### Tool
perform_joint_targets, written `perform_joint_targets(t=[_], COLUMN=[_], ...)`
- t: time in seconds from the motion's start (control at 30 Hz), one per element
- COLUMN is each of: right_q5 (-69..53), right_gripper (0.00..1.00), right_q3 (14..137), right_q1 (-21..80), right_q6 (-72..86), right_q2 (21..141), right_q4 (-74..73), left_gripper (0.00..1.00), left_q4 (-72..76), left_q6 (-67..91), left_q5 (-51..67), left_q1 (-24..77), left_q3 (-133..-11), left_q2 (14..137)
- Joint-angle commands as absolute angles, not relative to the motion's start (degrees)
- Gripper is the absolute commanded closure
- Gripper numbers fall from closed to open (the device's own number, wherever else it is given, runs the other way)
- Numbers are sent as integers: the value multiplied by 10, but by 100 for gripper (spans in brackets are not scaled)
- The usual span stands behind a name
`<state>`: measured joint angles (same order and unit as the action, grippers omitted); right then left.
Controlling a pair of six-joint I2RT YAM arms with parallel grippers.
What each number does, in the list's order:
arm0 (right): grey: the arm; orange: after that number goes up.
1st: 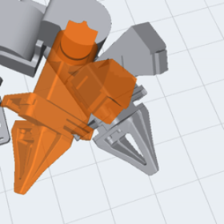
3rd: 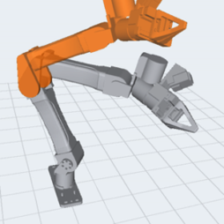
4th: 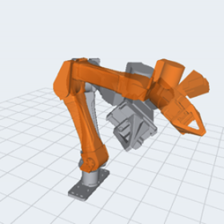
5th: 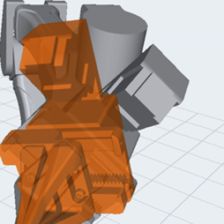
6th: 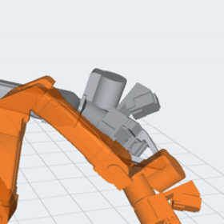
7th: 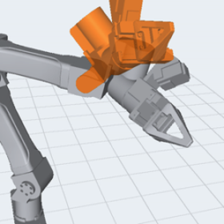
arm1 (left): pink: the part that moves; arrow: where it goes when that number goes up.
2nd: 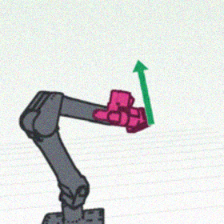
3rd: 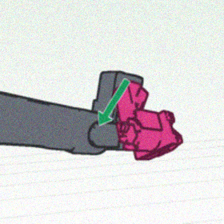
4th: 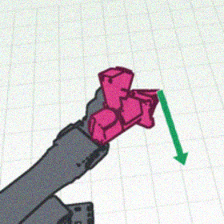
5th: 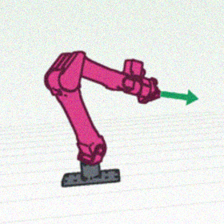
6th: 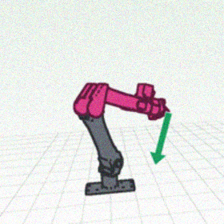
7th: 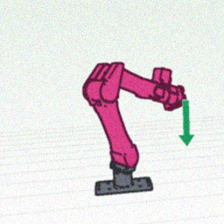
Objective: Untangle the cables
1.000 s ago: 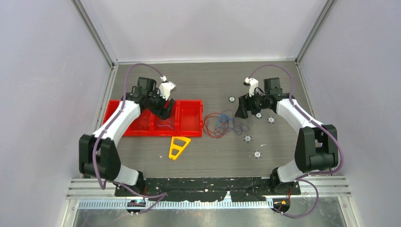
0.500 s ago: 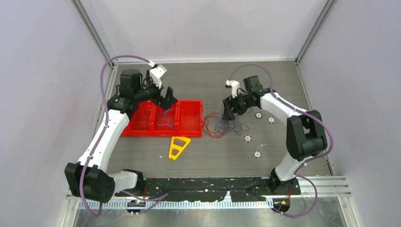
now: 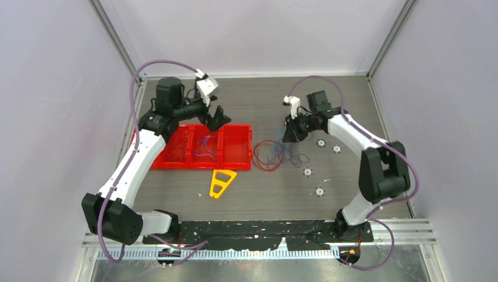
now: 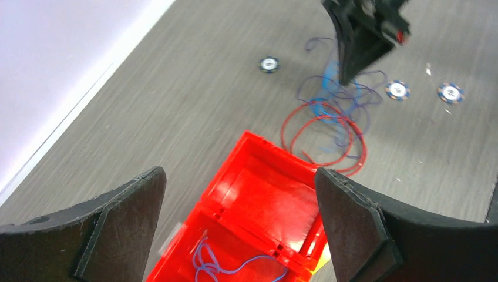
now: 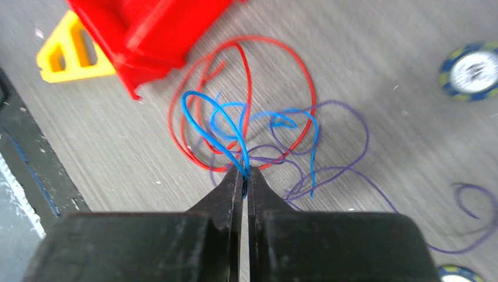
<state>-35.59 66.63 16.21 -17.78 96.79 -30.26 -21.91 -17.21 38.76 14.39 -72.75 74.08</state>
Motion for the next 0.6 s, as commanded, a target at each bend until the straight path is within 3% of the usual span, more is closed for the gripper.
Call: perform_joint_targets(t=[0.0, 0.17, 0.57], right_q5=[-425, -455, -478], right_gripper=[95, 95, 95], right_q3=[675, 647, 586], right_q1=[150, 138, 98], right_q6=[-137, -31, 117], right_q2=[857, 808, 751], right_q4=[-263, -191, -90], left_gripper=[1, 4, 58], left_q4=[-207, -126, -5], left_q6=[-252, -249, -179], left_q5=[413, 413, 372], left_q1=[212, 295, 393], left_q3=[-706, -665, -647], left_q2=[739, 760, 880])
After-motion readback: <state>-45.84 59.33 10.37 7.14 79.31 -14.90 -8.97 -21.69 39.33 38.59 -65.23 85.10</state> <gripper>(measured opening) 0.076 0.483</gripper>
